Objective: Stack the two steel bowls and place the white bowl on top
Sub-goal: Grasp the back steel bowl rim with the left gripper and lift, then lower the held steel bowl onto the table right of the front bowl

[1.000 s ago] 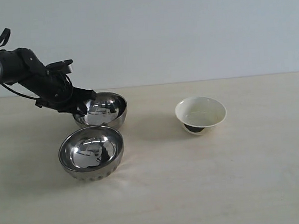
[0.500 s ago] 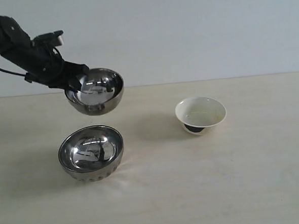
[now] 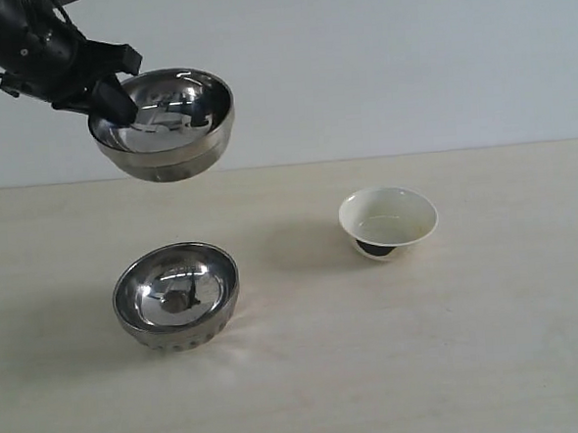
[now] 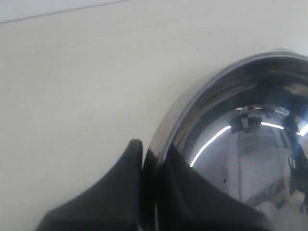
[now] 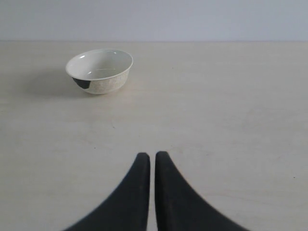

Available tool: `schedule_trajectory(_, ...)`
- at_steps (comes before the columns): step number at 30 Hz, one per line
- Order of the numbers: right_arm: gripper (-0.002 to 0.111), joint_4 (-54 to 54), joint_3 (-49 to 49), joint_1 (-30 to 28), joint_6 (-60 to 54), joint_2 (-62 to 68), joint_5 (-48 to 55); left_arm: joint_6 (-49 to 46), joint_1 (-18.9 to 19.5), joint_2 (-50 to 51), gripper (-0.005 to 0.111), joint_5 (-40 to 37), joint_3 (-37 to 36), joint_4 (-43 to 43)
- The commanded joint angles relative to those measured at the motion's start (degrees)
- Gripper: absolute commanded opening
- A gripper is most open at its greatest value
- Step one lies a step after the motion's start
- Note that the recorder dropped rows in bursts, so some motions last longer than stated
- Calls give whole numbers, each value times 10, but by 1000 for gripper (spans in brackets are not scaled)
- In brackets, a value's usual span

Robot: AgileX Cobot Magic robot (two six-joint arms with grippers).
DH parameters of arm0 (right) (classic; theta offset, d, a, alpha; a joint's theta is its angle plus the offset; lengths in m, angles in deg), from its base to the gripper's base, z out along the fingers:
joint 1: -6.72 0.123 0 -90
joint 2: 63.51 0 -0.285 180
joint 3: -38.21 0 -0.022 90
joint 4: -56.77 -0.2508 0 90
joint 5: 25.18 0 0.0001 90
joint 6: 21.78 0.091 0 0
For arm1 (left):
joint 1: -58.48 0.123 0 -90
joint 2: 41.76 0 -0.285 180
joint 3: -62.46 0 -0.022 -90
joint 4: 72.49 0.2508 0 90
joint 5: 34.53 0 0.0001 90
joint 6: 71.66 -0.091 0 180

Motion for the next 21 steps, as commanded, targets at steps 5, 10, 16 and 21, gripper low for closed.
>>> schedule_trajectory(5,0,1,0,-4,-2,-3,-3,5,-91,-67,4,50,-118,-27)
schedule_trajectory(10,0,1,0,-4,-2,-3,-3,2,-146,-73,4,105,-174,-31)
schedule_trajectory(16,0,1,0,-4,-2,-3,-3,-4,-173,-72,4,182,-242,-67)
schedule_trajectory(21,0,1,0,-4,-2,-3,-3,-15,-173,-46,4,167,-255,-80)
